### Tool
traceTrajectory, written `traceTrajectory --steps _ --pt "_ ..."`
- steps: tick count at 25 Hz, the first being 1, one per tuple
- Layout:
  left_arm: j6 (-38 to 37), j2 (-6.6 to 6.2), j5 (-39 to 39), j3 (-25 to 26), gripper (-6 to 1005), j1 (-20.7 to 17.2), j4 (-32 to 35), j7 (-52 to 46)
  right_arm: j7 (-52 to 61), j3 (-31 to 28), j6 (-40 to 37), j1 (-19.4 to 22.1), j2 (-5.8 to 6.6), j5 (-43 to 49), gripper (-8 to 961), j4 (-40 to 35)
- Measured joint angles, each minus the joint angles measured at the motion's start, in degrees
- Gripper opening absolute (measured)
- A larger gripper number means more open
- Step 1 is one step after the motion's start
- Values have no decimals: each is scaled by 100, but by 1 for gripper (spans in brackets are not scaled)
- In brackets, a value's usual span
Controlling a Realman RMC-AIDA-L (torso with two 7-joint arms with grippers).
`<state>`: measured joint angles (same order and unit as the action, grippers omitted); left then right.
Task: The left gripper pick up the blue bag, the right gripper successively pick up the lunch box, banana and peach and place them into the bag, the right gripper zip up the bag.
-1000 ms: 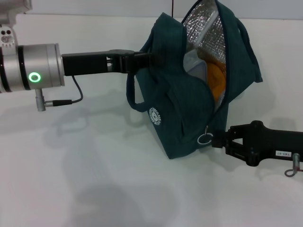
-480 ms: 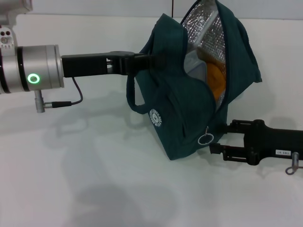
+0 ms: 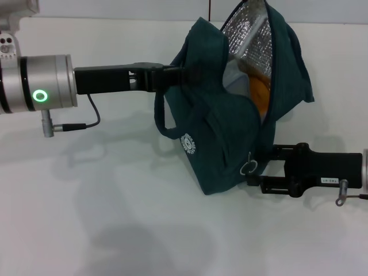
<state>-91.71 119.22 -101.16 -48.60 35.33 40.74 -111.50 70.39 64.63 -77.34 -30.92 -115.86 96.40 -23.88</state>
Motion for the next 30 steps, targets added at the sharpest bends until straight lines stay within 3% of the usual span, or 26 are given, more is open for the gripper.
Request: traceTrajectory --steps 19,30 --pt "4 -4 -11 0 54 1 2 65 446 447 -255 -226 -7 -8 545 15" --pt "5 -4 -5 8 53 0 -4 69 562 575 -254 -198 -2 -50 546 15"
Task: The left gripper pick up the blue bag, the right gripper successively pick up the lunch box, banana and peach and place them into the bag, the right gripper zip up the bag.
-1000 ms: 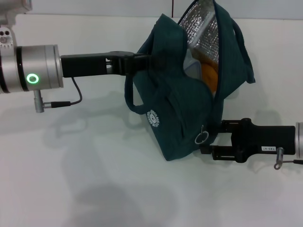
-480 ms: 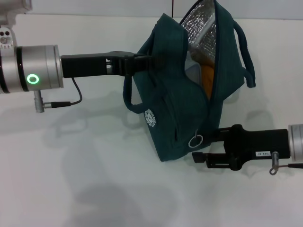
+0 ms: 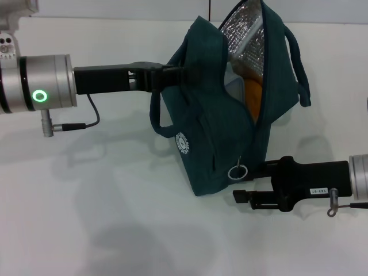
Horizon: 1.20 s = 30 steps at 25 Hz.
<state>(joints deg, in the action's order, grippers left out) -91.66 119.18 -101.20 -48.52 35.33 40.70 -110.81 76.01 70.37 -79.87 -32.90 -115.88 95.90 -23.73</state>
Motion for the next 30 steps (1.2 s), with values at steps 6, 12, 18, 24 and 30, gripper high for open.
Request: traceTrajectory --steps 6,12,18,24,30 --pt "0 8 4 -8 53 0 11 10 -1 46 -21 -54 -27 -14 541 0" --pt "0 9 5 -9 53 0 0 16 15 51 -170 -74 -31 -87 509 -2" --pt "0 14 7 -9 54 -14 -1 16 20 117 -93 -66 -31 -220 477 -1" --pt "0 17 13 -9 54 -15 -1 16 7 170 1 -70 -31 -243 445 6" --pt "0 18 19 -16 53 -12 1 15 16 286 75 -146 -31 -249 413 9"
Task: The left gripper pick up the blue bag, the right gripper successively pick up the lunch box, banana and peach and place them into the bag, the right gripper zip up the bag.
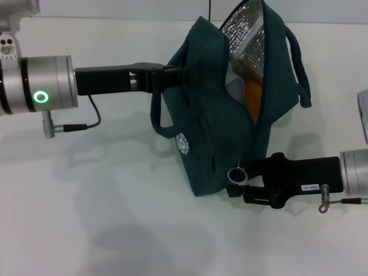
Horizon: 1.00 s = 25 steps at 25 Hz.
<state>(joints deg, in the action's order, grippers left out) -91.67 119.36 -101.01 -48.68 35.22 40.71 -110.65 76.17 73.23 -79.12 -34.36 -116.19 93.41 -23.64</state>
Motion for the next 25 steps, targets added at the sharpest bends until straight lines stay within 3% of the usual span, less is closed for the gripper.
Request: traceTrajectory --steps 5,11,19,25 --pt "-5 0 3 -2 54 0 14 0 18 25 176 -23 0 0 387 6" --pt "-9 0 4 -2 54 26 25 17 7 55 329 -54 0 -128 173 65" --pt "-9 0 12 -2 54 7 32 40 -18 340 521 -22 0 -436 20 70" --pt "-47 0 21 -2 53 6 35 49 -2 340 505 39 0 -438 12 70"
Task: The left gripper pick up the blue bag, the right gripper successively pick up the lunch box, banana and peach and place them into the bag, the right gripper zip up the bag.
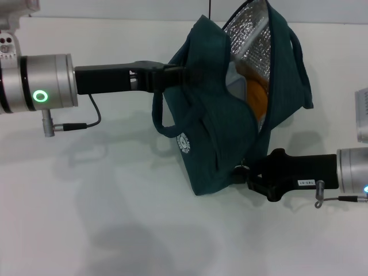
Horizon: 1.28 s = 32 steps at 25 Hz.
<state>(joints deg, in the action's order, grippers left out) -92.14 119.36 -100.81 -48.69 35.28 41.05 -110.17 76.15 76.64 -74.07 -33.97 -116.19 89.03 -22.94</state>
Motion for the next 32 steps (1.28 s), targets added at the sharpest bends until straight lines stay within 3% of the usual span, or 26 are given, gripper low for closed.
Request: traceTrajectory --steps 10,17,27,32 --pt "-109 0 12 25 54 -36 -25 4 -6 -61 -207 374 44 -367 5 -121" --pt "-234 15 87 2 53 -61 -37 103 -29 -71 -589 779 35 -592 5 -779" --pt "-252 21 210 -9 53 -75 -264 380 -155 -87 -1061 833 56 -822 5 -950" --pt "-252 11 210 -2 53 -74 -265 390 -68 -95 -974 807 125 -637 6 -867"
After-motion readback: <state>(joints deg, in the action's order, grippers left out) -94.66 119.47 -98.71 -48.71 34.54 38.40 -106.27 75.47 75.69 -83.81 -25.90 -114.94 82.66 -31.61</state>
